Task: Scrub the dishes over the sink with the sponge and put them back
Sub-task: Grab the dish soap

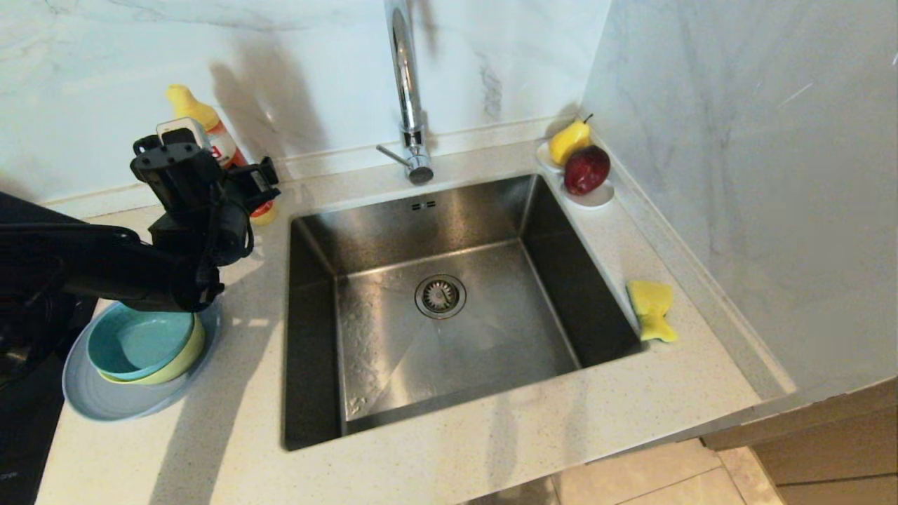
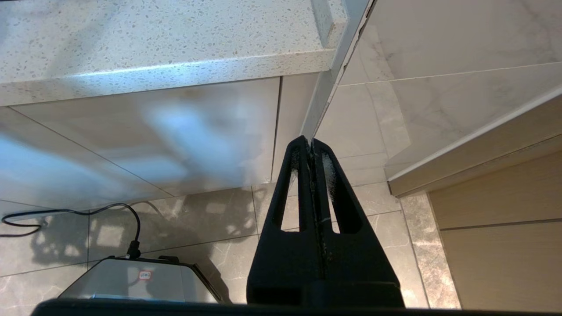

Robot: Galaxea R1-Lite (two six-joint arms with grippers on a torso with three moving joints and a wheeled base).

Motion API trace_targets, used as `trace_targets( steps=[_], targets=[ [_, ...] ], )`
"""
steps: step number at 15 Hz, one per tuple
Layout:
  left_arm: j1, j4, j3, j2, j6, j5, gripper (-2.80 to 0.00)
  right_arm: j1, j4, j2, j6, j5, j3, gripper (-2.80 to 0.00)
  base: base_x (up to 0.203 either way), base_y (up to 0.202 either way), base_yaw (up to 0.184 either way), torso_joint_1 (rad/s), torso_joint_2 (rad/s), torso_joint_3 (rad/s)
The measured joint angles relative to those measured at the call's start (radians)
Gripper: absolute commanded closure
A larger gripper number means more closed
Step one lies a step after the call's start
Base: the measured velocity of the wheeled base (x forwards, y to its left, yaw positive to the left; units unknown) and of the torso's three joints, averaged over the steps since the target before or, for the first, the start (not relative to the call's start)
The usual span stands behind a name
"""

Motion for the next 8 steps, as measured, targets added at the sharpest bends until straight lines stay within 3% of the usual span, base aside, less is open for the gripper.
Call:
trace_targets(
  steps=[5,8],
  targets=[
    [0.004,0.015,-0.141,0.087,-0.003,0.056,-2.80,0.000,0.000,0.000,0.000,-0.001,0.000,0.00,0.000,0.000,0.000,0.000,0.00,0.000],
    [0.004,0.021,-0.181,0.122,-0.003,0.052,-2.80,0.000,0.000,0.000,0.000,-0.001,0.000,0.00,0.000,0.000,0.000,0.000,0.00,0.000]
  ],
)
